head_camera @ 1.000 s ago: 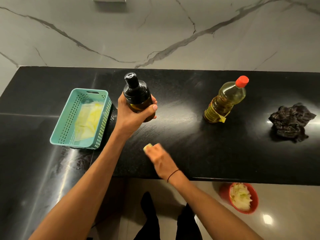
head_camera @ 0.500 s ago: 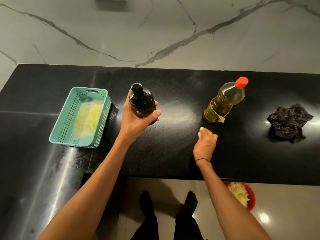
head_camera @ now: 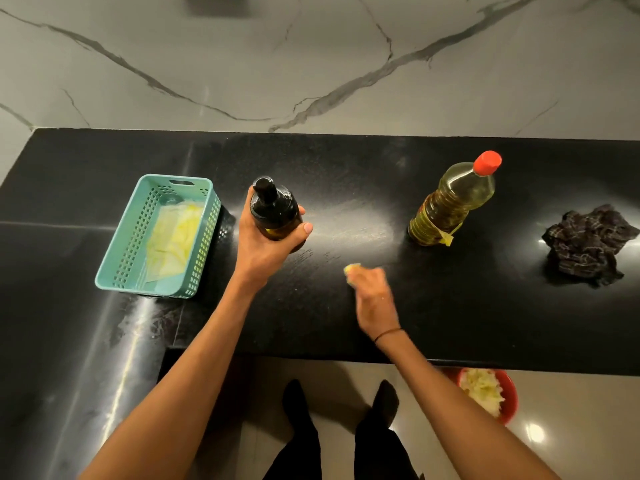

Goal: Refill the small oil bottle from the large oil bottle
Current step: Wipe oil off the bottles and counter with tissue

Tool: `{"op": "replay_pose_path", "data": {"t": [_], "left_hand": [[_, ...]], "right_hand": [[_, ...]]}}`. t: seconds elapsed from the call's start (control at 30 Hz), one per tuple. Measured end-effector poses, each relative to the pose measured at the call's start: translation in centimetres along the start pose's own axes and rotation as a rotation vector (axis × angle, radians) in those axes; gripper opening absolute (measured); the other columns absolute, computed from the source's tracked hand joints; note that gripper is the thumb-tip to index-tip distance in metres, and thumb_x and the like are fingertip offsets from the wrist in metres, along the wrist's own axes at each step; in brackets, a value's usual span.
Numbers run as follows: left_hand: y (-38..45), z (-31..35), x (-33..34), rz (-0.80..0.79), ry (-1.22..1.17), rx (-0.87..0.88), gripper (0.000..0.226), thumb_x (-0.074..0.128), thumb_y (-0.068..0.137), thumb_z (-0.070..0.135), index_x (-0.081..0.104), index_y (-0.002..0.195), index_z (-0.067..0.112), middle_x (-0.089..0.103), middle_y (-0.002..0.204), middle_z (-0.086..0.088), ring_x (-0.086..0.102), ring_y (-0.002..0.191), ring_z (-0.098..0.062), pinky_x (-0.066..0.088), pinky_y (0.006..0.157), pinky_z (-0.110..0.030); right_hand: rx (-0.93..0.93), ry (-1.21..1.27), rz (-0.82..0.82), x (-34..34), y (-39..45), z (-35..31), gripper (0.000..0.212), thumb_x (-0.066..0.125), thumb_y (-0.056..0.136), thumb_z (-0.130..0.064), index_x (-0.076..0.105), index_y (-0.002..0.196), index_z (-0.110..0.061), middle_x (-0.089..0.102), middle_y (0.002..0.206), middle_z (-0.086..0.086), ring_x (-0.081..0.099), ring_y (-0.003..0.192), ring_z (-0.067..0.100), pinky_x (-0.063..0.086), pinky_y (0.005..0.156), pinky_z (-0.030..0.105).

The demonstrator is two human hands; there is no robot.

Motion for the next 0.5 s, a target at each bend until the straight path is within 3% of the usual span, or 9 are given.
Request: {"op": "replay_pose_path", "data": {"t": [0.1, 0.17, 0.3, 0.37, 0.43, 0.5], "left_hand": [[0.1, -0.4, -1.1, 0.035, 0.003, -0.003, 0.068, 0.091, 0.08, 0.028, 0.057, 0.127, -0.008, 0.076, 0.109, -0.007, 0.075, 0.104, -0.021, 0.061, 0.095, -0.033], [0.0, -0.5, -1.5, 0.06, -0.001, -0.006, 0.065, 0.09, 0.081, 0.026, 0.057, 0.126, -0.008, 0.076, 0.109, -0.007, 0.075, 0.105, -0.021, 0.061, 0.097, -0.037], [0.1, -0.8, -1.5, 0.081, -0.015, -0.005, 0.066, 0.09, 0.08, 0.023, 0.057, 0.124, -0.012, 0.076, 0.109, -0.01, 0.075, 0.104, -0.023, 0.061, 0.097, -0.042], [0.3, -0.9, -1.5, 0.076, -0.011, -0.01, 0.069, 0.091, 0.079, 0.026, 0.057, 0.126, -0.01, 0.076, 0.11, -0.009, 0.075, 0.107, -0.024, 0.06, 0.1, -0.045], [0.3, -1.0, -1.5, 0.068, 0.001, -0.009, 0.069, 0.091, 0.079, 0.031, 0.058, 0.127, -0.007, 0.077, 0.111, -0.005, 0.075, 0.109, -0.023, 0.059, 0.102, -0.045], [0.2, -1.1, -1.7, 0.073, 0.006, -0.006, 0.068, 0.092, 0.078, 0.032, 0.059, 0.125, -0.006, 0.078, 0.111, -0.004, 0.075, 0.108, -0.021, 0.06, 0.101, -0.041]], "right_hand": [[0.284, -0.01, 0.08, -1.6, 4.0, 3.5, 0.029, 0.052, 0.1, 0.005, 0.068, 0.124, 0.005, 0.068, 0.122, 0.019, 0.056, 0.111, 0.034, 0.051, 0.097, 0.041], [0.302, 0.017, 0.081, -0.2, 6.1, 1.9, 0.029, 0.046, 0.101, 0.004, 0.068, 0.12, 0.002, 0.066, 0.12, 0.017, 0.052, 0.112, 0.029, 0.047, 0.095, 0.033], [-0.052, 0.079, -0.153, 6.0, 6.4, -8.2, 0.031, 0.047, 0.101, 0.003, 0.062, 0.125, -0.009, 0.061, 0.119, 0.01, 0.05, 0.11, 0.022, 0.048, 0.095, 0.035], [-0.278, 0.082, -0.287, 8.6, 3.9, -12.5, 0.042, 0.052, 0.096, 0.008, 0.056, 0.135, -0.005, 0.058, 0.126, 0.013, 0.052, 0.112, 0.026, 0.052, 0.098, 0.037], [-0.481, 0.051, -0.354, 9.4, 1.1, -14.0, 0.054, 0.056, 0.091, 0.012, 0.05, 0.144, 0.0, 0.056, 0.136, 0.015, 0.052, 0.115, 0.029, 0.051, 0.102, 0.037], [-0.587, -0.01, -0.313, 8.3, -0.2, -12.3, 0.056, 0.054, 0.09, 0.011, 0.049, 0.145, 0.002, 0.058, 0.138, 0.015, 0.052, 0.113, 0.028, 0.049, 0.103, 0.036]]}}
Point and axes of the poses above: each hand's wrist, its own y-axis towards the middle knuckle, its own x-axis out of the palm, z = x × y, the point moved 9 cm from there along y, towards the middle knuckle
